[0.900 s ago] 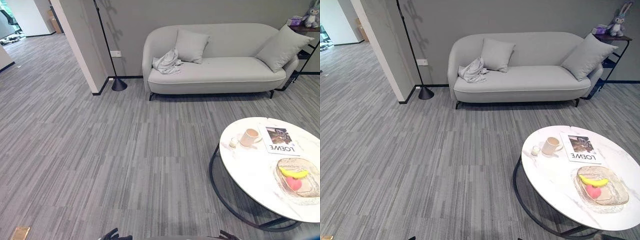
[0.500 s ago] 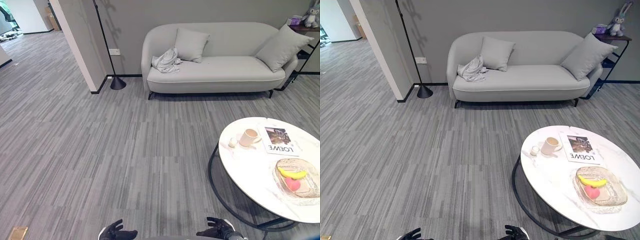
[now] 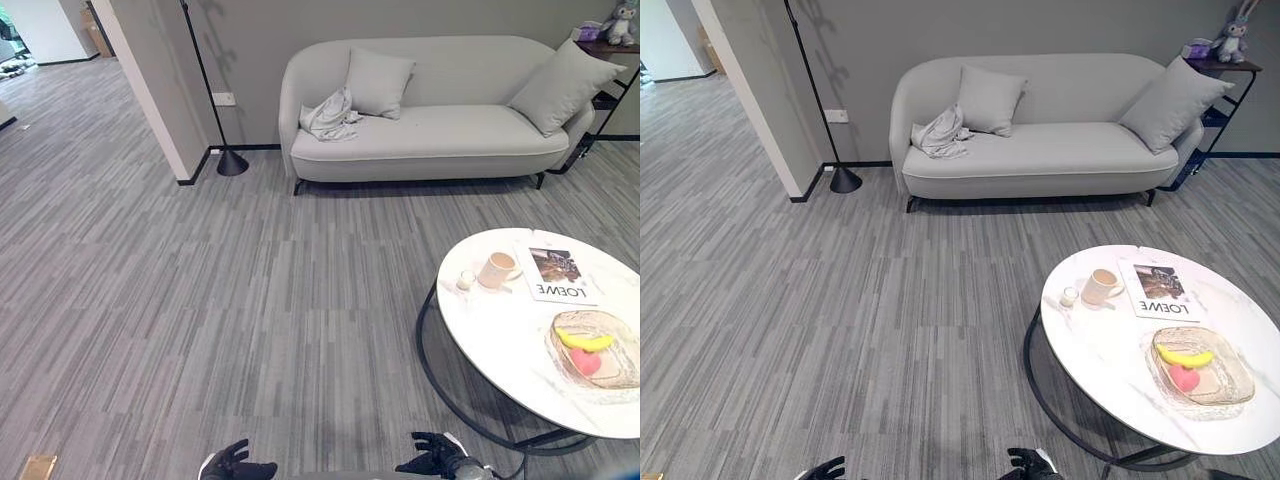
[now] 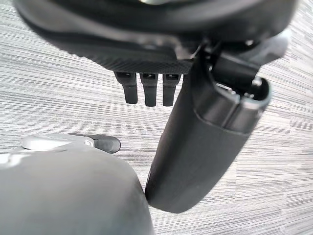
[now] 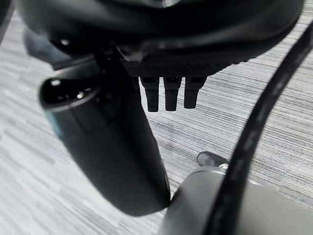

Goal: Hang the clothes on the sofa on the clothes rack.

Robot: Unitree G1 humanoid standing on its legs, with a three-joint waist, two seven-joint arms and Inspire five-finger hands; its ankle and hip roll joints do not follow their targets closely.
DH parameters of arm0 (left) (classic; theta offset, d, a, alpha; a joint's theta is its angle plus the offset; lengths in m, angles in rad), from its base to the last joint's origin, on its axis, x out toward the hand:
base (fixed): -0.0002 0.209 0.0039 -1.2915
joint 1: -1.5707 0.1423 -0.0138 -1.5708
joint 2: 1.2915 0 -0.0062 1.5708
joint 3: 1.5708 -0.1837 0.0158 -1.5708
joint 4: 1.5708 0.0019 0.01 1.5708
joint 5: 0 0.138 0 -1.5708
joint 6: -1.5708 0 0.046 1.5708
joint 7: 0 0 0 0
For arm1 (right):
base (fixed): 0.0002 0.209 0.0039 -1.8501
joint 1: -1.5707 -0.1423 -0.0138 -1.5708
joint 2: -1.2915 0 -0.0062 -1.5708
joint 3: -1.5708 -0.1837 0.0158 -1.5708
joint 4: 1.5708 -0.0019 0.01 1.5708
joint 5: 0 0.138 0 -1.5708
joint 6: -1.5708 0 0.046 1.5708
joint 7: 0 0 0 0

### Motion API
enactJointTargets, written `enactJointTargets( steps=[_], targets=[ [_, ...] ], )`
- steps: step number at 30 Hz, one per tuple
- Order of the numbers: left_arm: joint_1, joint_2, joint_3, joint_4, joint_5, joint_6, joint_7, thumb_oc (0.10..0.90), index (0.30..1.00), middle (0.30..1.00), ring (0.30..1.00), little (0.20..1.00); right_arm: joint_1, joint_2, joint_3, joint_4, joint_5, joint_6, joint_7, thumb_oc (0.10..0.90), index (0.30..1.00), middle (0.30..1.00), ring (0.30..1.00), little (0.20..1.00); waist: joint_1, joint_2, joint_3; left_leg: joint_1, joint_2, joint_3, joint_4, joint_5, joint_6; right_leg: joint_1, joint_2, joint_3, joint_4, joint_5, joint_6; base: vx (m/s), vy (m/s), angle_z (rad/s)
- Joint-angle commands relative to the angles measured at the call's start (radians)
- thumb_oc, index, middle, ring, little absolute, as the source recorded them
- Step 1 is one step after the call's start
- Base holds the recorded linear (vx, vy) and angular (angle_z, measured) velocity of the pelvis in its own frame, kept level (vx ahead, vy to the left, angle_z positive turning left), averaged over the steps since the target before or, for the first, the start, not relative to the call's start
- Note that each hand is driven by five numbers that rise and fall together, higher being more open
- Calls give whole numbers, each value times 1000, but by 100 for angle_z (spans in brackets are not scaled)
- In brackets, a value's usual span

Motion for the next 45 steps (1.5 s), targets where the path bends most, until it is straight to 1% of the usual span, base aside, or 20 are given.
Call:
enactJointTargets(
  steps=[1, 7, 8, 12, 14, 17, 21, 22, 24, 26, 29, 31, 33, 35, 36, 37, 38, 40, 43, 45],
  targets=[
    [-60, -68, 39, 49, 27, -6, -12, 800, 900, 900, 900, 900, -4, 21, 51, 14, -32, 5, 9, 800, 900, 900, 900, 900, 14, -39, 25, 21, -23, -67, -31, -23, 31, 58, -95, 50, -190, 196, 111, 0, 96, -2],
    [-68, -62, 40, 70, 73, 3, -6, 800, 900, 900, 900, 900, -22, 19, 19, 22, -4, 6, 3, 800, 900, 900, 900, 900, 14, -30, 56, 15, -46, -77, -27, -22, 64, -30, -100, 55, -2, 171, 125, -26, 133, -2],
    [-68, -67, 27, 73, 118, 11, -4, 800, 900, 900, 900, 900, -31, 13, -18, 52, 17, 8, 4, 800, 900, 900, 900, 900, 10, -3, 91, 64, -53, -75, -26, -34, 88, -149, -119, 24, 290, 253, 153, 80, 284, -11],
    [-59, -67, 24, 88, 124, 20, -17, 800, 900, 900, 900, 900, -28, 7, -64, 59, 91, 5, 7, 800, 900, 900, 900, 900, 6, 16, 104, 116, -49, -79, -29, -54, 99, -254, -143, -58, 423, 299, 151, 175, 123, -4],
    [-59, -62, 16, 94, 126, 19, -23, 800, 900, 900, 900, 900, -22, 6, -113, 86, 196, 4, 18, 800, 900, 900, 900, 900, -9, 5, 98, 146, -56, -117, -31, -79, 94, -290, -113, -65, 303, 279, 137, 320, -94, 24],
    [-69, -58, -11, 100, 157, 16, -20, 800, 900, 900, 900, 900, -27, 4, -156, 116, 309, -1, 22, 800, 900, 900, 900, 900, -42, -19, 102, 208, -56, -170, -31, -139, 75, -307, -80, -47, 2, 336, 145, 271, -102, 47],
    [-69, -58, -11, 100, 157, 16, -20, 800, 900, 900, 900, 900, -27, 4, -156, 116, 309, -1, 22, 800, 900, 900, 900, 900, -43, -18, 103, 210, -55, -171, -31, -140, 75, -304, -79, -48, 0, 337, 145, 157, -53, 26],
    [-84, -55, -42, 92, 191, 11, -17, 800, 900, 900, 900, 900, -25, 8, -160, 129, 301, 17, 40, 800, 900, 900, 900, 900, -92, -33, 92, 271, -32, -225, -31, -198, 51, -377, -73, 29, -164, 391, 177, 745, -275, 4],
    [-84, -55, -48, 97, 209, 7, -15, 800, 900, 900, 900, 900, -10, 4, -155, 145, 281, 22, 45, 800, 900, 900, 900, 900, -100, -27, 80, 289, -6, -242, -31, -226, 43, -347, -66, 41, -185, 411, 163, 686, -256, 41],
    [-68, -66, -38, 108, 219, 12, -7, 800, 900, 900, 900, 900, 11, -2, -139, 142, 221, 24, 40, 800, 900, 900, 900, 900, -113, -12, 57, 303, 42, -242, -31, -208, 29, -353, -47, 44, -120, 419, 140, 553, -201, 85],
    [-72, -73, -39, 119, 235, 14, 11, 800, 900, 900, 900, 900, 27, -2, -109, 135, 185, 23, 42, 800, 900, 900, 900, 900, -106, 15, 38, 258, 98, -240, 57, -57, -20, -332, -4, 32, -78, 373, 107, 391, -150, 51],
    [-80, -71, -37, 103, 223, 14, 21, 800, 900, 900, 900, 900, 21, -7, -107, 115, 180, 12, 31, 800, 900, 900, 900, 900, -97, 12, 42, 180, 107, -209, 220, 80, -70, -246, 4, 14, -99, 326, 80, 411, -162, 21],
    [-80, -71, -37, 103, 222, 14, 21, 800, 900, 900, 900, 900, 21, -7, -107, 115, 180, 12, 31, 800, 900, 900, 900, 900, -97, 12, 43, 179, 107, -210, 221, 79, -70, -246, 4, 13, -99, 326, 80, 244, -118, 24],
    [-90, -58, -24, 71, 186, 7, 47, 800, 900, 900, 900, 900, 12, -10, -101, 97, 176, -4, 9, 800, 900, 900, 900, 900, -80, -16, 64, 74, 136, -121, 452, 203, -81, -139, 1, 7, -136, 278, 36, 445, -309, 14],
    [-91, -55, -3, 53, 125, 3, 52, 800, 900, 900, 900, 900, -6, -11, -99, 87, 181, -9, -11, 800, 900, 900, 900, 900, -59, -53, 83, -6, 185, -9, 558, 191, -31, -85, -9, 21, -147, 259, 9, 401, -328, 13],
    [-89, -55, 17, 50, 72, 1, 49, 800, 900, 900, 900, 900, -13, -17, -97, 81, 191, -11, -15, 800, 900, 900, 900, 900, -38, -68, 94, -69, 171, 22, 583, 125, -11, -49, -17, 31, -157, 244, 7, 305, -256, 14],
    [-89, -54, 17, 50, 72, 1, 49, 800, 900, 900, 900, 900, -14, -16, -97, 81, 191, -11, -15, 800, 900, 900, 900, 900, -40, -70, 91, -72, 169, 21, 582, 128, -10, -53, -19, 31, -157, 244, 8, 221, -111, -8],
    [-82, -54, 46, 53, 14, 0, 39, 800, 900, 900, 900, 900, -24, -12, -86, 56, 198, -15, -14, 800, 900, 900, 900, 900, -2, -87, 100, -186, 95, 53, 591, 50, 7, 3, -23, 51, -173, 228, 9, 266, -44, -22],
    [-73, -55, 62, 62, 2, -2, 32, 800, 900, 900, 900, 900, -25, -3, -57, 31, 184, -19, 0, 800, 900, 900, 900, 900, 24, -88, 94, -235, 38, 58, 487, 31, 1, 36, -24, 64, -189, 211, 23, 283, 24, -26],
    [-67, -54, 72, 61, 0, -7, 26, 800, 900, 900, 900, 900, -8, 21, 9, 16, 141, -18, 23, 800, 900, 900, 900, 900, 67, -68, 87, -290, 24, 86, 211, 94, -7, 105, 11, 65, -193, 159, 28, 524, 19, -41]
  ],
)
